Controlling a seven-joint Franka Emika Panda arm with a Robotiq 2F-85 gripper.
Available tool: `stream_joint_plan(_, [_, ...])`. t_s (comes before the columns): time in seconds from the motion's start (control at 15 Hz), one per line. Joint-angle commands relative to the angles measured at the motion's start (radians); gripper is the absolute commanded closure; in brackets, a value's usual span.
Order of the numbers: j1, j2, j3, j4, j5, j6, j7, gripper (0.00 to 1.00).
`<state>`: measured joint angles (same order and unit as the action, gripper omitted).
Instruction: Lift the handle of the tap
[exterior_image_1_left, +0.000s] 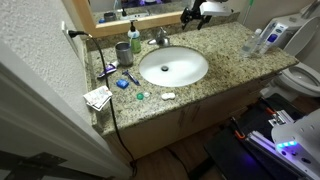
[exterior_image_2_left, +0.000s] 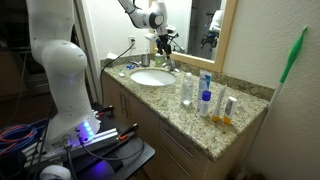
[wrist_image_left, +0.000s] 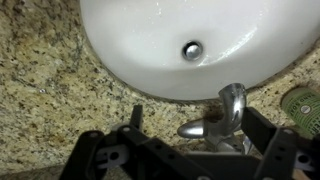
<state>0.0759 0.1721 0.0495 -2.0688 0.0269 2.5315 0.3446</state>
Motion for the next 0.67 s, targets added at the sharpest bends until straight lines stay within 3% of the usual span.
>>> stream_joint_plan(0.0, [0.021,0.120,-0.002,0.104,-0.020,0.081,-0.034,0.00])
stream_joint_plan(0.33, [0.028,0.242,0.036,0.270,0.066,0.064,-0.096,0.00])
stream_joint_plan(0.4, [0.041,0.187,0.014,0.189,0.040,0.090,-0.067,0.00])
stream_joint_plan(0.6, [0.045,0.229,0.020,0.244,0.053,0.088,-0.071,0.00])
